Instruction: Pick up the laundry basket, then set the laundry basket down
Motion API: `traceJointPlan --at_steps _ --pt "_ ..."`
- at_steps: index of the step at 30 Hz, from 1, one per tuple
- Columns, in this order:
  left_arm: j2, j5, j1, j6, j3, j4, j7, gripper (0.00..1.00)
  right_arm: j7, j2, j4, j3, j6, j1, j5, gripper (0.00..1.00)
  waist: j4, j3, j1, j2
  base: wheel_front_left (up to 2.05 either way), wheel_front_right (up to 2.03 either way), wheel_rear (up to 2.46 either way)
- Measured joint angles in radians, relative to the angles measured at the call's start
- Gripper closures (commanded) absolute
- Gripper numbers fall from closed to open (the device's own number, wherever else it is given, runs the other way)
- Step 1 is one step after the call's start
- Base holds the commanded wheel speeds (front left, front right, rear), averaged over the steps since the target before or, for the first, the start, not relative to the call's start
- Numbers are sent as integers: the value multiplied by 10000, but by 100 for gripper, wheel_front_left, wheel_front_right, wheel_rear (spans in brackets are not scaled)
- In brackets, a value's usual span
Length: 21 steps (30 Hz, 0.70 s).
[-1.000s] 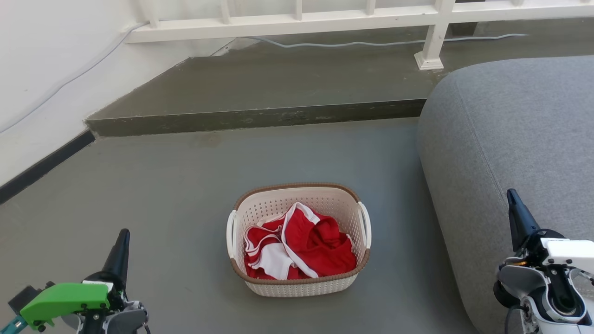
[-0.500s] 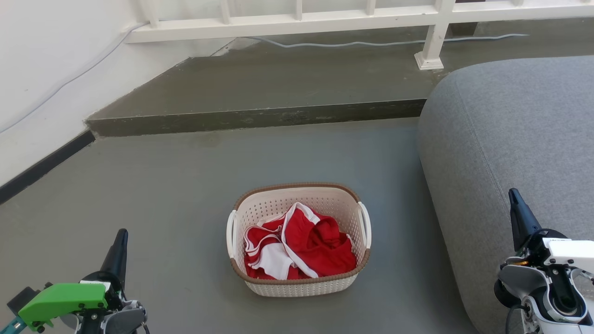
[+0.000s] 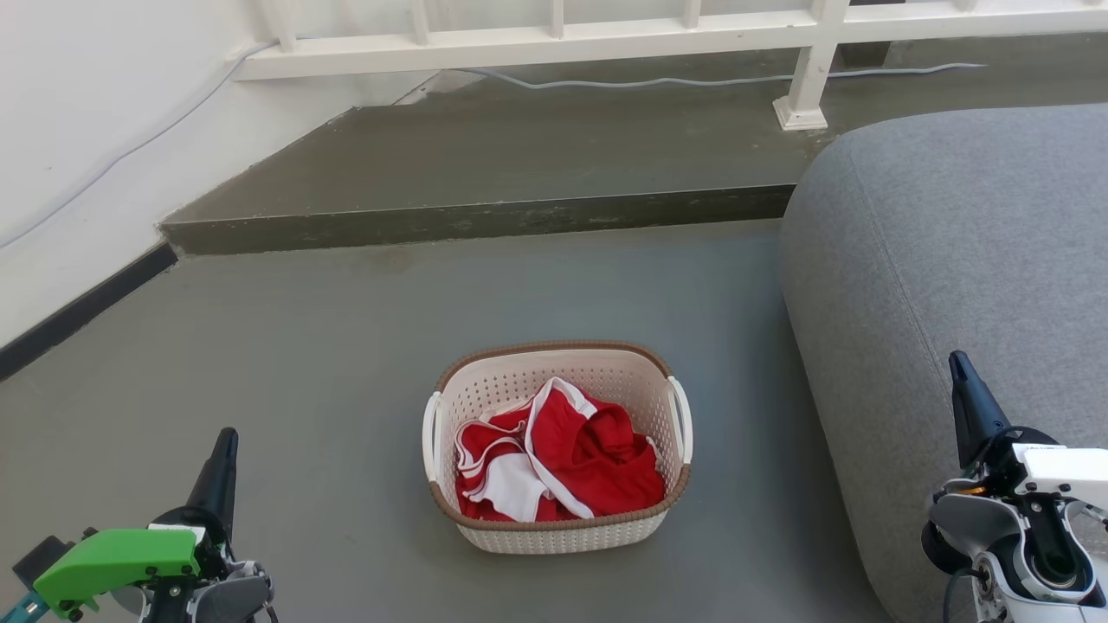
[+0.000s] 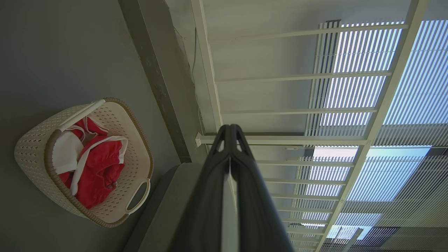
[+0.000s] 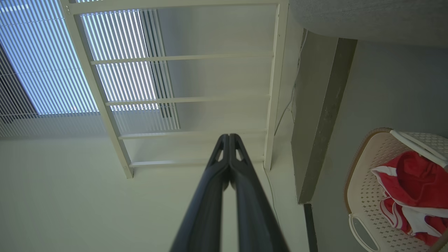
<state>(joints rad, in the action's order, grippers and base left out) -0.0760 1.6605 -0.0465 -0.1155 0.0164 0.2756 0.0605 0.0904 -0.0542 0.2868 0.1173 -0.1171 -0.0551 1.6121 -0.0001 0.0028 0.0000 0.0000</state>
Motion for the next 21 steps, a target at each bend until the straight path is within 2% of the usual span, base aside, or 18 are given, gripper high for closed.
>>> traceJointPlan --at_steps 21 --pt "0 0 -5 -69 31 21 2 100 0 6 -10 8 0 0 0 100 0 -1 0 0 0 0 0"
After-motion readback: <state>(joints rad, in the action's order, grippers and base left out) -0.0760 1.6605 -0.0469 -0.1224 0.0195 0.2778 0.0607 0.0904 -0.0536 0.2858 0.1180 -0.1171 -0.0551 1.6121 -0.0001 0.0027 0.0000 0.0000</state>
